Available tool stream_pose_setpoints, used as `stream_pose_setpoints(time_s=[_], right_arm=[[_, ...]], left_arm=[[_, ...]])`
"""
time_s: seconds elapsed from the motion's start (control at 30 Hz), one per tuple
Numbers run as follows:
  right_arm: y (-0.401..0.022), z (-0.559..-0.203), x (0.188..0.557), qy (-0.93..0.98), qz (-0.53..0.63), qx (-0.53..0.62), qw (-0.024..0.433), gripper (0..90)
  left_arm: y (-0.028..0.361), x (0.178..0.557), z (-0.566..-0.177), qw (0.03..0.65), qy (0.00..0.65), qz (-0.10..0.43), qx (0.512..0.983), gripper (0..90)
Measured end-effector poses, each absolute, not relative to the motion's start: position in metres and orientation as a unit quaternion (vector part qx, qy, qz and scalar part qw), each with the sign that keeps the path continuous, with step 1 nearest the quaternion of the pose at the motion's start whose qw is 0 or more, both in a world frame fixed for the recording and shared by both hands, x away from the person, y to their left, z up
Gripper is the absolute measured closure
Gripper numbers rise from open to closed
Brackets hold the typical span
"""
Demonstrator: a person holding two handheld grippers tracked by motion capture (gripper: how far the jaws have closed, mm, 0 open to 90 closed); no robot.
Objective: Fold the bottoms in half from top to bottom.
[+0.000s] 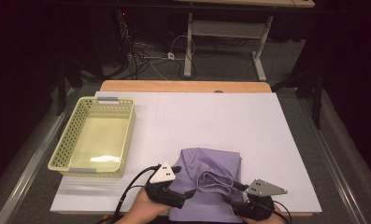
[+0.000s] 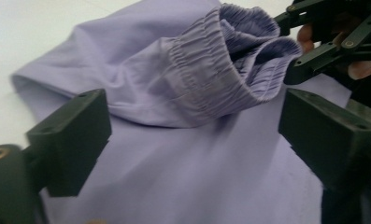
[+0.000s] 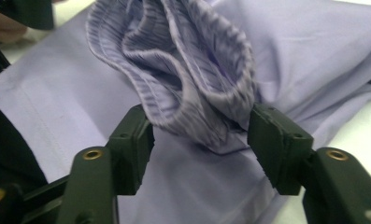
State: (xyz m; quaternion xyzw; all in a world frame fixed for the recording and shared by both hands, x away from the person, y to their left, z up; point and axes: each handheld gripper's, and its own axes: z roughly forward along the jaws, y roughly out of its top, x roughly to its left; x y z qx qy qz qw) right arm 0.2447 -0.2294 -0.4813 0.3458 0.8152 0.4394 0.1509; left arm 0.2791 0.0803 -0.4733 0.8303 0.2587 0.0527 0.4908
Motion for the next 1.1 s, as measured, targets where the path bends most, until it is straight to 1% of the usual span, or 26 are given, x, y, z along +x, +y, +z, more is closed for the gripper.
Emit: stream_pose_setpoints(time_s=[0.1, 0.27, 0.4, 0.5, 0.57, 0.63, 0.7, 0.77, 0.8, 0.87, 0.93, 1.03, 1.1], right_arm=[[-0.229, -0.480, 0.243, 0.814, 0.444, 0.344, 0.147, 37.1], [-0.230, -0.477, 0.244, 0.805, 0.454, 0.350, 0.155, 30.2], [-0.229, -0.478, 0.247, 0.804, 0.449, 0.355, 0.160, 29.1], [-0.226, -0.482, 0.249, 0.811, 0.442, 0.351, 0.151, 33.9], [-0.223, -0.483, 0.247, 0.817, 0.441, 0.340, 0.149, 41.2], [-0.221, -0.483, 0.243, 0.821, 0.443, 0.327, 0.151, 51.2], [-0.219, -0.482, 0.240, 0.824, 0.448, 0.313, 0.150, 56.2], [-0.217, -0.481, 0.238, 0.827, 0.444, 0.308, 0.154, 55.3], [-0.217, -0.481, 0.238, 0.827, 0.442, 0.309, 0.156, 52.5], [-0.217, -0.482, 0.240, 0.825, 0.441, 0.320, 0.151, 42.9], [-0.216, -0.483, 0.244, 0.826, 0.431, 0.332, 0.149, 37.6], [-0.214, -0.488, 0.248, 0.829, 0.421, 0.341, 0.136, 38.0], [-0.213, -0.489, 0.248, 0.833, 0.418, 0.337, 0.135, 44.5]], left_arm=[[0.076, 0.278, -0.474, 0.488, 0.255, 0.050, 0.833, 14.3], [0.074, 0.278, -0.476, 0.485, 0.253, 0.045, 0.836, 15.6], [0.072, 0.279, -0.476, 0.487, 0.249, 0.039, 0.836, 18.9], [0.071, 0.278, -0.477, 0.483, 0.244, 0.036, 0.840, 20.0], [0.072, 0.278, -0.477, 0.483, 0.241, 0.038, 0.841, 21.1], [0.072, 0.278, -0.477, 0.486, 0.240, 0.036, 0.839, 22.8], [0.071, 0.278, -0.476, 0.488, 0.239, 0.036, 0.839, 24.8], [0.069, 0.278, -0.477, 0.482, 0.237, 0.039, 0.842, 30.1], [0.068, 0.279, -0.478, 0.480, 0.238, 0.040, 0.843, 33.0], [0.067, 0.279, -0.480, 0.475, 0.238, 0.044, 0.846, 40.3], [0.065, 0.280, -0.481, 0.472, 0.236, 0.046, 0.848, 48.0], [0.064, 0.281, -0.482, 0.471, 0.233, 0.044, 0.850, 53.3], [0.063, 0.281, -0.482, 0.468, 0.231, 0.048, 0.852, 56.7]])
